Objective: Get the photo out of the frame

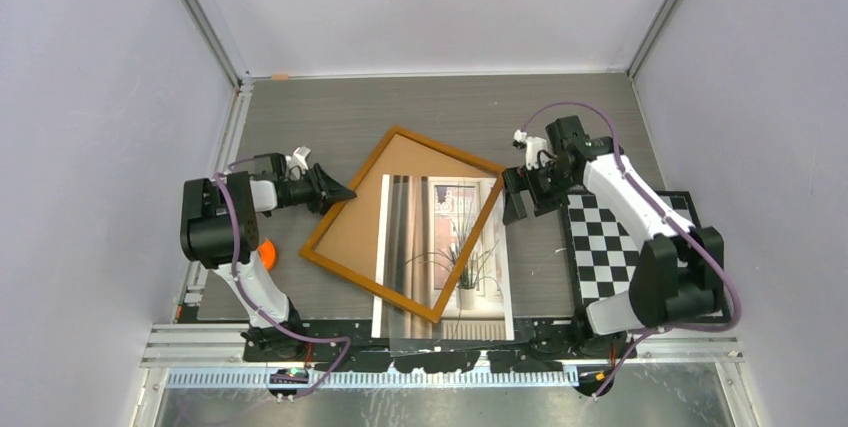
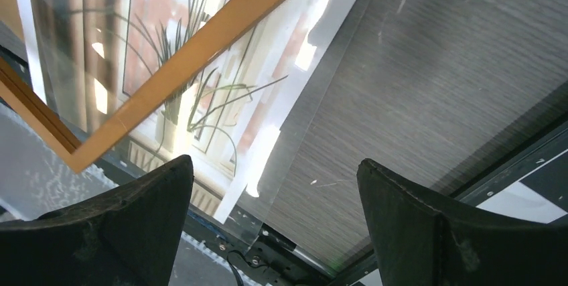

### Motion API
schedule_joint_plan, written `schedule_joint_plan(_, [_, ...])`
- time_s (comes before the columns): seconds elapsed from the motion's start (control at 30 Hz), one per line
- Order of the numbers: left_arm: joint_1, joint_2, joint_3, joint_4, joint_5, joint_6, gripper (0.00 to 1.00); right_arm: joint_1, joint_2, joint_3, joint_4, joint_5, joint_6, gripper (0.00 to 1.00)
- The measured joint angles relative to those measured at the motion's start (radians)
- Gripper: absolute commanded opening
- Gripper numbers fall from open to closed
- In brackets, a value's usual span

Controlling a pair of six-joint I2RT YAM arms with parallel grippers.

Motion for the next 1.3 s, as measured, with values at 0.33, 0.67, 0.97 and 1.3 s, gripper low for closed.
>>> schedule_joint_plan(0.33, [-0.014,0.000,-0.050,0.256,-0.126,-0.182,0.00,-0.119,0.248,0.237,0.005,-0.024,0.051,0.95])
schedule_joint_plan(0.67, [-0.016,-0.035,-0.063,0.306,-0.212,-0.195,0.23,-0.129,0.320,0.333,-0.002,-0.029,0.100,0.95])
schedule_joint_plan(0.97, [-0.070,-0.200,-0.015,-0.138,-0.311,0.159,0.90,-0.129,0.312,0.290,-0.056,-0.013,0.041,0.96])
schedule_joint_plan(1.3, [-0.177,-0.515,0.140,-0.568,-0.458,0.723,0.98,-0.140,0.201,0.262,-0.174,0.017,-0.120,0.96])
